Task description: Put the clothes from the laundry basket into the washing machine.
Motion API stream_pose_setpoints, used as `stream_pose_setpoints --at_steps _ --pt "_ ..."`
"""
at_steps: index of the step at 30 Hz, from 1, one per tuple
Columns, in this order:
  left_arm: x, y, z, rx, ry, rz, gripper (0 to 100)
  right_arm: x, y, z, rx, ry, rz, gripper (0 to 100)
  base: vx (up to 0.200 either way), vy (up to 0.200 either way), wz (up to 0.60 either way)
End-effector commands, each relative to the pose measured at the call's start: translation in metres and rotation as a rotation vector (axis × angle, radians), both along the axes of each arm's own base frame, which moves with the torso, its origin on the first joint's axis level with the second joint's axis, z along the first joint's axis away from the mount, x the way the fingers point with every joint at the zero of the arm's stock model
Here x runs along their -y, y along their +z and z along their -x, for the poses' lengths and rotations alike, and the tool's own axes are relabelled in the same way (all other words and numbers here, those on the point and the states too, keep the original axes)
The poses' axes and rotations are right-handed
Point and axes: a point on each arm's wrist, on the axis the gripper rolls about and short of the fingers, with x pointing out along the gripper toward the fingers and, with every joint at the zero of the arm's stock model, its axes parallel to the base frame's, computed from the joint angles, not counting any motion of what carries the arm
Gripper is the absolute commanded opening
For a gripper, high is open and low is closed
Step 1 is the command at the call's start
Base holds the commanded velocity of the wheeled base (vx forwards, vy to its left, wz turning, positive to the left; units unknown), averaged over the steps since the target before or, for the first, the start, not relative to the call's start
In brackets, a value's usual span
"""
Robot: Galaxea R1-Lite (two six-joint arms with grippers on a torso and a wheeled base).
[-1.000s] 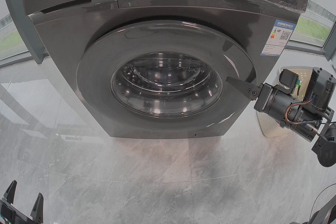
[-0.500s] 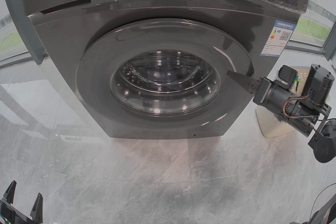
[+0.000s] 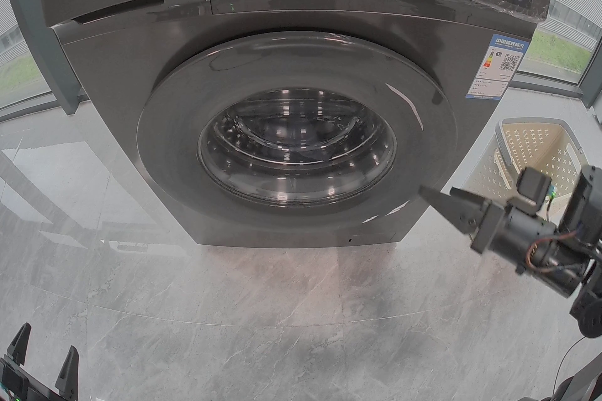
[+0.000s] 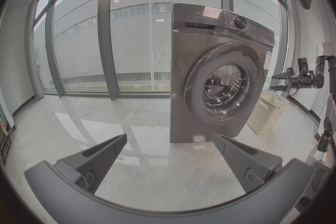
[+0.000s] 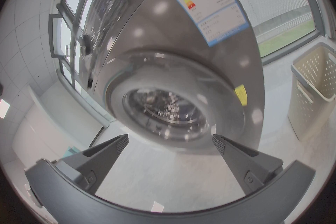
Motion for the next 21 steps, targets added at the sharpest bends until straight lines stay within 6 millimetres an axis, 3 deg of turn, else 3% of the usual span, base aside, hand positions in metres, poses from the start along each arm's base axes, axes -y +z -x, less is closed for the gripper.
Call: stream_pose_setpoints --at_steps 1,9,13,21 --pt "0.0 -0.005 -0.001 -0.012 -0.012 0.005 100 0.035 -0.016 0.087 0.022 0.134 0.014 100 0.0 0.0 0.0" --pt "0.0 -0.005 -0.001 -0.012 -0.012 0.005 100 0.081 -0.019 0.135 0.218 0.009 0.048 100 0.0 0.0 0.0" --pt "0.0 -0.005 -0.001 -0.013 -0.012 0.005 100 0.102 -0.032 0.165 0.279 -0.089 0.163 100 0.0 0.0 0.0" --pt "0.0 -0.005 -0.001 -0.015 -0.017 0.005 100 0.12 -0.054 0.213 0.261 -0.361 0.239 100 0.0 0.0 0.0"
